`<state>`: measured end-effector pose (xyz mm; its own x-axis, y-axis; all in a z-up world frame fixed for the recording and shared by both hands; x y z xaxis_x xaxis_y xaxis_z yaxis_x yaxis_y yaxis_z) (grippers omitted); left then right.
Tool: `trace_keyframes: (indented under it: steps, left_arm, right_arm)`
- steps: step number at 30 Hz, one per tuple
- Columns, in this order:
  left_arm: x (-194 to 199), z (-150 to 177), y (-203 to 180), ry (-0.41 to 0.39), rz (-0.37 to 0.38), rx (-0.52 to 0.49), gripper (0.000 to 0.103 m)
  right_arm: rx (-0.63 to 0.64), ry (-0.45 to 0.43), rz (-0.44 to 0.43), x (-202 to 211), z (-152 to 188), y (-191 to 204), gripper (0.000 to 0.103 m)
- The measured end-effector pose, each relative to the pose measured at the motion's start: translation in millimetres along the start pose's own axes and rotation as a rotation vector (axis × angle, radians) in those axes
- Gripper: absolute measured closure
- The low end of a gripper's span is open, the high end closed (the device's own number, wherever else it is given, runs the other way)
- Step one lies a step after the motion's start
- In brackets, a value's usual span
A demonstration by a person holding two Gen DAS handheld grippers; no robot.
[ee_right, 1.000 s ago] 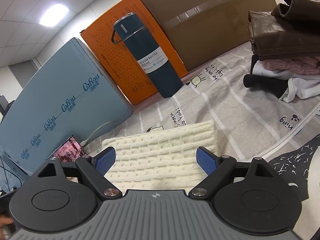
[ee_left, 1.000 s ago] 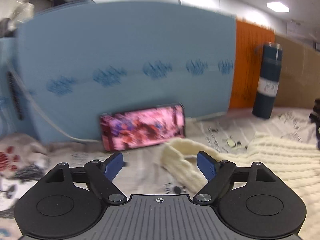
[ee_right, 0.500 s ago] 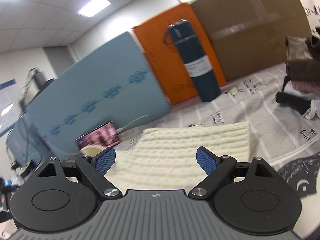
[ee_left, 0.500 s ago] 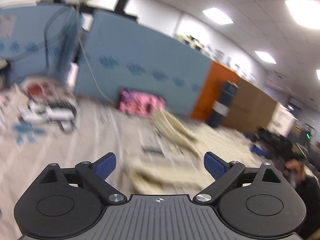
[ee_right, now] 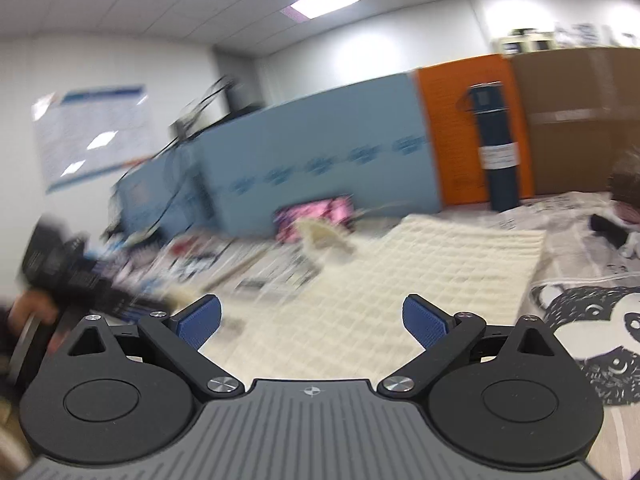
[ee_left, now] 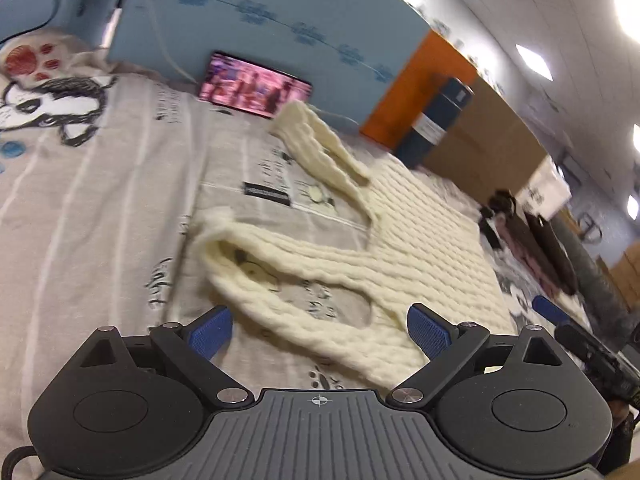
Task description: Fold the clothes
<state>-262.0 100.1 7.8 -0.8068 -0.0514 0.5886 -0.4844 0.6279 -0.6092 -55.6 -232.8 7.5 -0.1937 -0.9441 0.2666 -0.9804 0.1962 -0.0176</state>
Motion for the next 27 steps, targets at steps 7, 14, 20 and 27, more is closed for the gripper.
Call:
trace_keyframes:
  steps: [7,14,20,27]
  left_arm:
    - [-15,-9,6,-0.068,-0.084,-0.01,0.006]
    - [-38,-31,5,-0.19,-0.165,-0.001,0.046]
    - [-34,-25,-26,-0.264,-0.078,-0.16,0.087]
    - [-25,0,-94,-0.315,0.147,-0.447,0.087]
  right_arm:
    - [0.144,0.124,-0.099,-3,13,24,0.004]
    - [0.264,0.226,-0.085,-14,25,38,0.004]
    - [0.29,0.235,-0.075,-12,28,36,0.006]
    - [0.114,0.041,-0.121,7,10,11,0.005]
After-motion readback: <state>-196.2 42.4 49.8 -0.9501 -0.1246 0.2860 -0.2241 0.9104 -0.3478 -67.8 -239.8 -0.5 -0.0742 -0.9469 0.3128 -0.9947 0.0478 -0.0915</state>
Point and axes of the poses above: each gripper's, at about its wrist camera, not at the fingertips, and x roughly against the way its jaws point, y to its left, z to its underside, the point moved 1 cm from there along -x, roughly the way its jaws point, and after that the axes turned 15 degrees about x, right-handed, at the moved point
